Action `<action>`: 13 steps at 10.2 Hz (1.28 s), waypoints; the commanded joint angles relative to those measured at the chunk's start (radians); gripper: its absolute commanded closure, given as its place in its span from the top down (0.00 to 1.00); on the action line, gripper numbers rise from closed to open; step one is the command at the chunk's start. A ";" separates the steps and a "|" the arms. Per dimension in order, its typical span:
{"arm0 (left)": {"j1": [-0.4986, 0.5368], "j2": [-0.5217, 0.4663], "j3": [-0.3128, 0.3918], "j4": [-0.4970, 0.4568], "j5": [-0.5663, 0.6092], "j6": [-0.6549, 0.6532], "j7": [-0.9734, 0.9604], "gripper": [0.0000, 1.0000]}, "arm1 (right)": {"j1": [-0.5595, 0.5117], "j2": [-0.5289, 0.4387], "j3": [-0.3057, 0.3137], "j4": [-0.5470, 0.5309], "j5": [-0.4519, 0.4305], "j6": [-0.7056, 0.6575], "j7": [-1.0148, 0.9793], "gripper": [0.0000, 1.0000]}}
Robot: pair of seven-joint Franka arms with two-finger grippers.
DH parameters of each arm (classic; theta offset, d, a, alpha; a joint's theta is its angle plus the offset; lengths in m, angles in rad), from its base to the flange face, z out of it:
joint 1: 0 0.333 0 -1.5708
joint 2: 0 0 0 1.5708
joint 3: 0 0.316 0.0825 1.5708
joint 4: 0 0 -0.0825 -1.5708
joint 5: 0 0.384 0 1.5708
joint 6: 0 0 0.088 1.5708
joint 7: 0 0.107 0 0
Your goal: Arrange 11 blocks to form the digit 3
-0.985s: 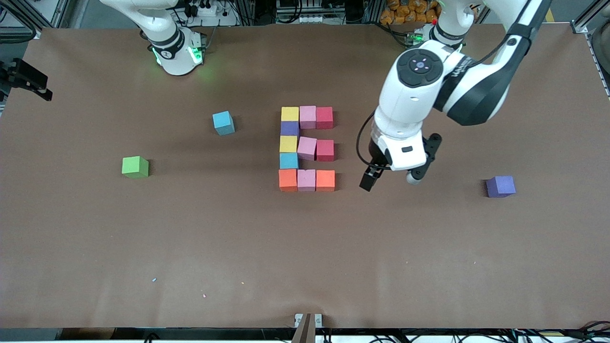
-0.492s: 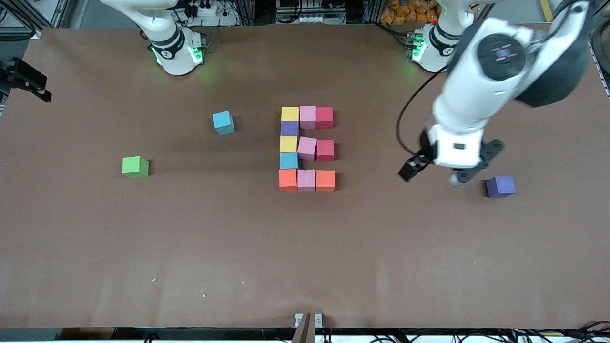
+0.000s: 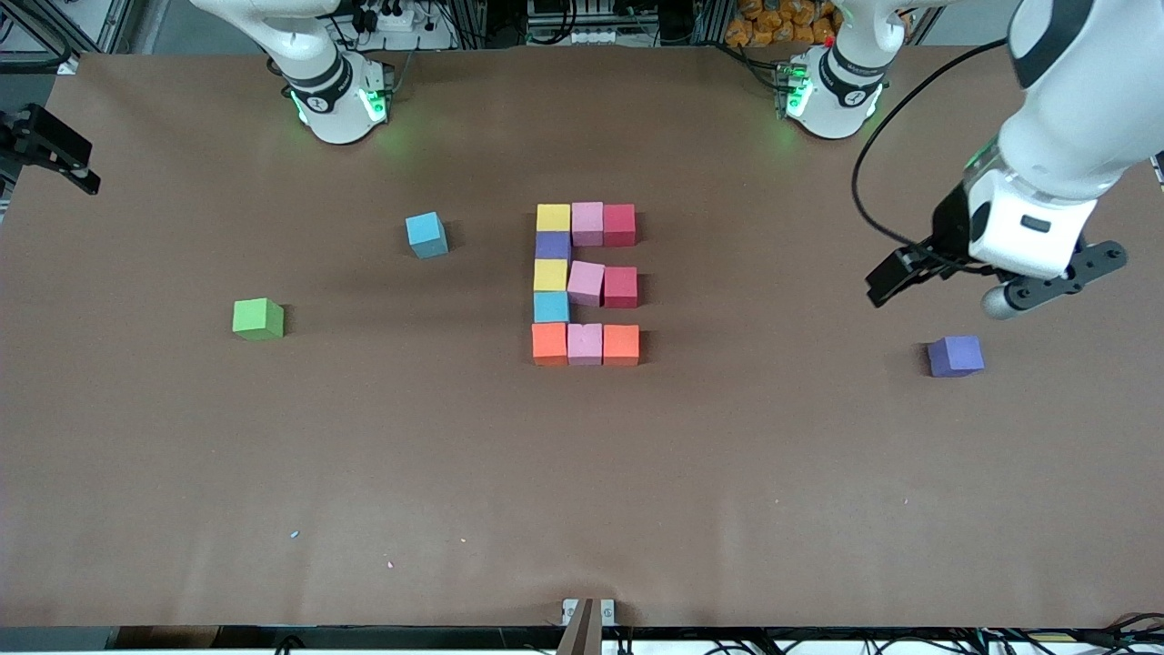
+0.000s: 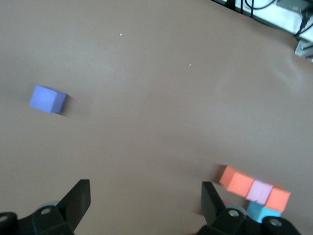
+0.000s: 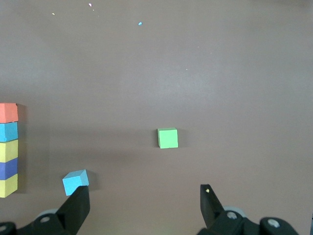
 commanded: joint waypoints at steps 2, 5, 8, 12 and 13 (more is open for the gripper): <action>-0.004 -0.102 0.096 -0.042 -0.023 -0.112 0.318 1.00 | 0.006 -0.007 -0.005 0.010 0.006 -0.009 -0.015 1.00; 0.004 -0.171 0.113 -0.094 -0.011 -0.133 0.340 1.00 | 0.003 -0.004 -0.008 0.013 0.012 0.001 -0.013 1.00; 0.004 -0.186 0.115 -0.105 -0.011 -0.129 0.363 1.00 | 0.005 -0.001 -0.007 0.023 0.001 0.023 -0.012 1.00; -0.004 -0.167 0.176 -0.090 -0.018 -0.118 0.516 1.00 | -0.006 -0.001 -0.015 0.029 0.015 0.064 -0.013 1.00; -0.007 -0.165 0.178 -0.088 -0.012 -0.118 0.511 1.00 | -0.006 -0.001 -0.016 0.029 0.015 0.064 -0.013 1.00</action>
